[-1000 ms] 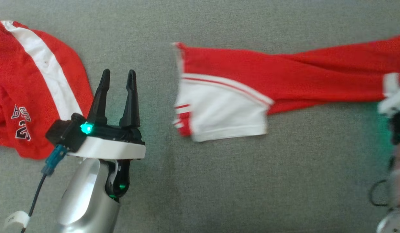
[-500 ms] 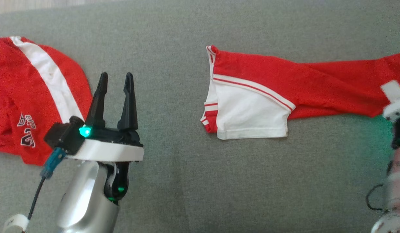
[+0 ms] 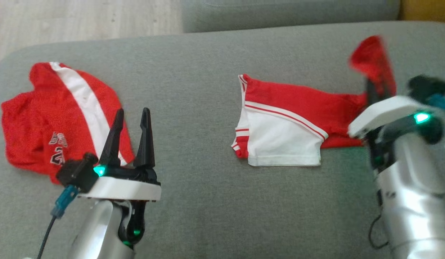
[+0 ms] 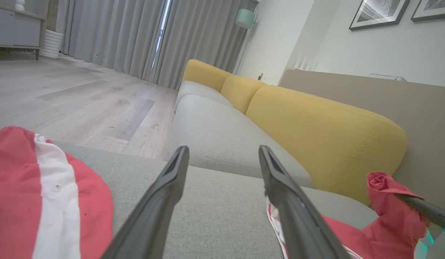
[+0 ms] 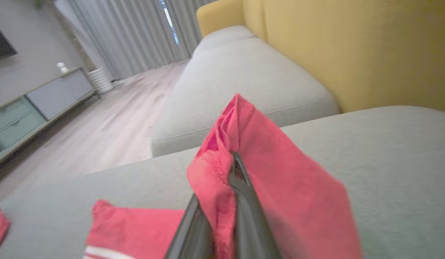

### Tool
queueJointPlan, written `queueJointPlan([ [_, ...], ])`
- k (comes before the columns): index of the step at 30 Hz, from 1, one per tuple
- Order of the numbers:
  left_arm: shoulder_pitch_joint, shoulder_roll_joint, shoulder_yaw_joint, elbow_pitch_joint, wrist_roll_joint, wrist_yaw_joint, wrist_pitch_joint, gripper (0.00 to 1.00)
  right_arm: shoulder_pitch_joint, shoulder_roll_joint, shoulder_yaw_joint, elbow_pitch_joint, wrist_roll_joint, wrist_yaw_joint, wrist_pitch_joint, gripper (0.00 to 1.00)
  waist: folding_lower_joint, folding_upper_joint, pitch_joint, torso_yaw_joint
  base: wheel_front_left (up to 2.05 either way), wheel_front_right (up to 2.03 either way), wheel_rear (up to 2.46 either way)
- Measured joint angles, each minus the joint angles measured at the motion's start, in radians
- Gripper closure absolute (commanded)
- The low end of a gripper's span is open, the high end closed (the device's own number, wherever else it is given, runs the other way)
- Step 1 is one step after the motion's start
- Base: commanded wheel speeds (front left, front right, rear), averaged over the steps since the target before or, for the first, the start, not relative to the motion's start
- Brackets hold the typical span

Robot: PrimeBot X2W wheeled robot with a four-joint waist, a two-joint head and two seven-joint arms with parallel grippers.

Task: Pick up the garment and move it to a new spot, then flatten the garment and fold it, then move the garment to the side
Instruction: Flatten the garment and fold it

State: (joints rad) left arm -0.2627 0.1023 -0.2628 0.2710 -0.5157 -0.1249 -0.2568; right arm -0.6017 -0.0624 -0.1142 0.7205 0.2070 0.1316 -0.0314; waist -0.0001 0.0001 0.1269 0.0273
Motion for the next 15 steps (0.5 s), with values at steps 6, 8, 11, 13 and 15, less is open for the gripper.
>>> queueJointPlan([
  [6, 0.023, -0.001, -0.002, 0.001, -0.003, 0.000, 0.000, 0.00, 0.090, 0.001, 0.236, -0.059, 0.165, 0.000, 0.014, 1.00, 0.0000, 0.0000, -0.026, 0.041, 0.00, 0.00, 0.00],
  [8, 0.024, -0.001, -0.003, 0.001, -0.003, 0.000, 0.000, 0.00, 0.104, 0.001, 0.289, -0.063, 0.200, 0.000, 0.014, 1.00, 0.0001, 0.0000, -0.030, 0.055, 0.00, 0.00, 0.00],
  [11, 0.024, -0.003, -0.006, 0.001, -0.003, 0.000, 0.000, 0.00, 0.108, 0.001, 0.349, -0.060, 0.238, 0.000, 0.003, 1.00, 0.0001, 0.0000, -0.031, 0.075, 0.00, 0.00, 0.00],
  [13, 0.024, -0.004, -0.009, 0.001, -0.003, 0.000, 0.000, 0.00, 0.108, 0.001, 0.379, -0.047, 0.259, 0.000, -0.010, 1.00, 0.0001, 0.0000, -0.030, 0.088, 0.00, 0.00, 0.00],
  [15, 0.024, -0.005, -0.011, 0.001, -0.003, 0.000, 0.000, 0.00, 0.108, 0.000, 0.406, -0.025, 0.275, 0.000, -0.024, 1.00, 0.0001, 0.0000, -0.028, 0.100, 0.00, 0.00, 0.00],
])
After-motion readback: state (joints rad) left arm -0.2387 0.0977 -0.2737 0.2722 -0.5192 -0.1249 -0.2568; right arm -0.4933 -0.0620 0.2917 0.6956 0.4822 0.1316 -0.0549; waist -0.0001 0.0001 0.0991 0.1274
